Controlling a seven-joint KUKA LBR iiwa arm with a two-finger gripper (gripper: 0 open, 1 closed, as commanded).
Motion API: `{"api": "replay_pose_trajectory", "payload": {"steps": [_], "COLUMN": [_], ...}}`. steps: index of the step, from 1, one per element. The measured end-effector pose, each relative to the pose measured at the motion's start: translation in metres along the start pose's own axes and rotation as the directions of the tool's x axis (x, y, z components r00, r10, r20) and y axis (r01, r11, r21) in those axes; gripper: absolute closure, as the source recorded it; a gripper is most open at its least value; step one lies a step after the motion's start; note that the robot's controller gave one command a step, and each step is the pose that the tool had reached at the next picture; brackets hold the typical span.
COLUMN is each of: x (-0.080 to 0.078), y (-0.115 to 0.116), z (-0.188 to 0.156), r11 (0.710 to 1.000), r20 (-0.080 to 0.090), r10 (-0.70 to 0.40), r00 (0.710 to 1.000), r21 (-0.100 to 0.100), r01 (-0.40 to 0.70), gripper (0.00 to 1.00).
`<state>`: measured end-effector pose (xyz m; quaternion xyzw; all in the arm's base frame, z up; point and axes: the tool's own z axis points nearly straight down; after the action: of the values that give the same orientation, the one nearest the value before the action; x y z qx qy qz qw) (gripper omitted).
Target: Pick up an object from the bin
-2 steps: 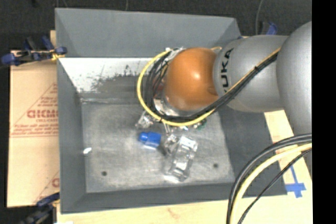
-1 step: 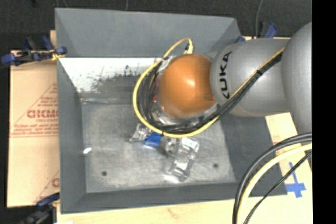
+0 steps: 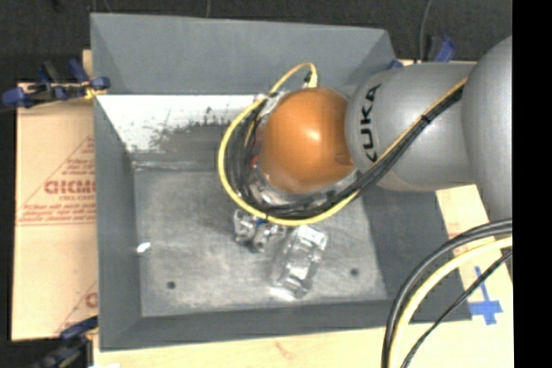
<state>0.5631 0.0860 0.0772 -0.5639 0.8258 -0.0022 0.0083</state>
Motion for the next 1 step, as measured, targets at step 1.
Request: {"api": "replay_pose_trajectory", "payload": {"steps": [1], "x": [0.0019], "y": [-0.0074], "z": [-0.0457], "r11": [1.000], "r20": [-0.007], "r10": [0.003], "r00": [1.000], "r21": [-0.006], "r01": [-0.003], "gripper": [1.00]}}
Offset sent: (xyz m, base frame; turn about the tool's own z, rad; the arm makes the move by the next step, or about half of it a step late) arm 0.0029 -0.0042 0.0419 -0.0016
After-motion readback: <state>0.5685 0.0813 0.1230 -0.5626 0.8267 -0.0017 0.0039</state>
